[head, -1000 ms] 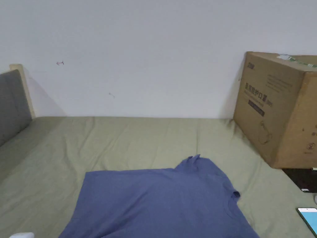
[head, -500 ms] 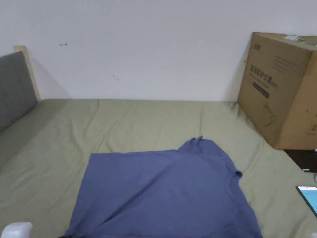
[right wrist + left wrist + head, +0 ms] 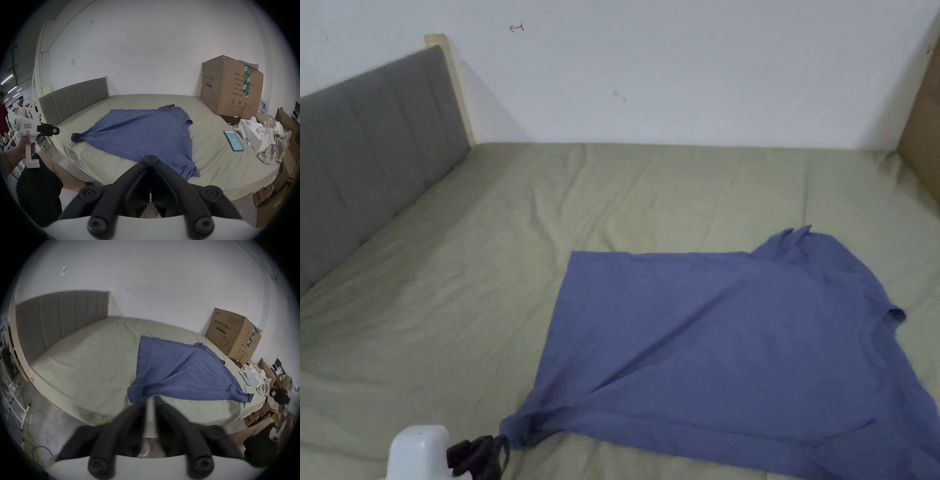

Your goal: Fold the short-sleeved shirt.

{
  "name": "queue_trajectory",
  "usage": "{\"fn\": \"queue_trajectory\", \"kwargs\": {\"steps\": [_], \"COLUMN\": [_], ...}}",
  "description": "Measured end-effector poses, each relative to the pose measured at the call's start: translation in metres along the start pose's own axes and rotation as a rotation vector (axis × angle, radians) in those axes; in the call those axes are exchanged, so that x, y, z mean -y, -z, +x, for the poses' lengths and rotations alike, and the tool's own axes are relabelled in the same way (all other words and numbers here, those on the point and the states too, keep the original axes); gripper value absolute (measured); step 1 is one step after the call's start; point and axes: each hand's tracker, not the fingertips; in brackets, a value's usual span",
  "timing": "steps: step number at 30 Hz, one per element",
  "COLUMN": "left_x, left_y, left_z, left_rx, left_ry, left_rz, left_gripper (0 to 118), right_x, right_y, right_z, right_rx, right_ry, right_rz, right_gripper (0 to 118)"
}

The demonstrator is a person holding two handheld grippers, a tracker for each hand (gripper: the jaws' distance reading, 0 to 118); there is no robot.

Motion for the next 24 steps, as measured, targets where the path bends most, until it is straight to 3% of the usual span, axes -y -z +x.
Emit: {"fn": "queue_trajectory", "kwargs": {"steps": [1,2,8,9,10,11,12,13,18,21,24], "left_x": [-0.004,-0.006,-0.011,-0.009,-0.008,-0.006,-0.003,0.0,0.003,-0.004,-0.009], "left_y": [0.017,0.034,0.097,0.101,0.105,0.108,0.107,0.108,0.094,0.085,0.082], "left_z": [-0.006,-0.011,-0.022,-0.023,-0.022,-0.02,-0.018,-0.017,-0.013,-0.014,-0.015], "left_rx": [0.0,-0.01,-0.081,-0.073,-0.069,-0.085,-0.089,-0.082,-0.047,-0.028,-0.017], "left_ry": [-0.002,-0.002,0.018,0.015,0.019,0.031,0.052,0.066,0.078,0.056,0.063], "left_rz": [-0.02,-0.037,-0.14,-0.145,-0.157,-0.175,-0.198,-0.205,-0.098,-0.073,-0.059], "left_gripper": [102,115,106,100,87,66,34,22,10,9,8], "right_x": [-0.002,-0.001,0.003,-0.001,-0.002,-0.003,-0.002,-0.001,0.002,0.001,-0.005], "right_y": [0.003,0.005,0.006,0.006,0.007,0.008,0.011,0.014,0.023,0.031,0.052], "right_z": [-0.001,-0.001,-0.009,-0.01,-0.011,-0.012,-0.011,-0.009,-0.001,0.009,0.03], "right_rx": [-0.004,-0.015,-0.025,-0.027,-0.029,-0.029,-0.026,-0.022,-0.014,0.069,0.094], "right_ry": [0.014,0.032,0.036,0.034,0.033,0.033,0.032,0.028,0.046,0.05,0.066], "right_rz": [-0.012,-0.024,-0.06,-0.06,-0.061,-0.063,-0.069,-0.077,-0.133,-0.195,-0.295], "right_gripper": [0,0,0,0,0,0,0,0,0,0,0]}}
